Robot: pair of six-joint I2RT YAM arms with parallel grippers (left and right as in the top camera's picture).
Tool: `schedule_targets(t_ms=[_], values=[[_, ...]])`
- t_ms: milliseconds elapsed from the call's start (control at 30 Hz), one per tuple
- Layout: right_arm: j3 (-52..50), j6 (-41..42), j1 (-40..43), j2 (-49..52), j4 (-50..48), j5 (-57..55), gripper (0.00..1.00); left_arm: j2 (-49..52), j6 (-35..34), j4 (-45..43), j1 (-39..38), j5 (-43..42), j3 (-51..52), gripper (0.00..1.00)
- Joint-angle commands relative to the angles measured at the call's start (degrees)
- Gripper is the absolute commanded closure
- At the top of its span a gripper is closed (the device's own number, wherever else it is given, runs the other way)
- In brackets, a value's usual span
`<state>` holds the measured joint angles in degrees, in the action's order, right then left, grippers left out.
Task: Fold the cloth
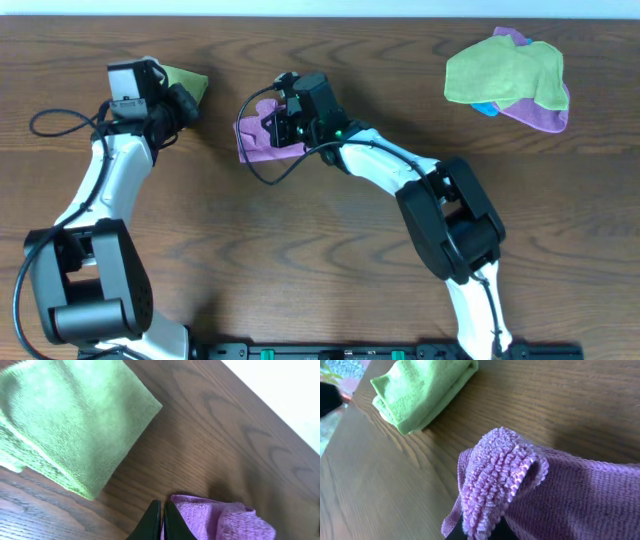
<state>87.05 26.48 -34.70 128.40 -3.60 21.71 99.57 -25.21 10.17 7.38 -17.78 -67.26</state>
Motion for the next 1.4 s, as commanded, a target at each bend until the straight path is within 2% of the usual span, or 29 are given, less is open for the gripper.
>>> schedule_targets(t_ms=[0,200,233,300,367,400,600,733,1067,1367], values=[[2.9,-0.8,-0.8,2.5,0.4,-0.5,0.99,-2.0,1.0,0.3,0.8,0.4,-1.3,0.94],[5.1,-0.9,-1.4,3.7,2.2,-0.3,0.99,-2.6,1.0,0.4,1.4,0.4,-1.3,0.94],[5.1,-1.3,-1.5,3.7,2.2,-0.3,0.95,-2.6,1.0,0.4,1.4,0.4,-1.3,0.94],[5.1,-2.5,-1.8,3.6,2.1,0.5,0.68,-2.6,1.0,0.4,1.4,0.4,-1.3,0.94],[5.5,-3.0,-1.8,3.6,2.1,3.4,0.58,-2.6,1.0,0.4,1.4,0.4,-1.3,0.94],[5.8,-3.0,-1.9,3.6,2.1,5.3,0.5,-2.6,1.0,0.4,1.5,0.4,-1.3,0.94],[6.6,-3.0,-2.2,3.6,2.2,12.1,0.31,-2.7,1.0,0.4,2.1,0.4,-1.3,0.94],[6.7,-2.9,-2.5,3.6,2.0,14.0,0.27,-2.8,1.0,0.3,2.4,0.4,-1.3,0.94],[12.0,-2.6,-0.4,1.6,3.0,14.0,0.24,-2.8,1.0,0.3,2.5,0.4,-1.3,0.94],[14.8,-7.6,5.3,-0.1,21.5,11.1,0.2,-2.8,1.0,0.3,2.5,0.4,-1.3,0.94]])
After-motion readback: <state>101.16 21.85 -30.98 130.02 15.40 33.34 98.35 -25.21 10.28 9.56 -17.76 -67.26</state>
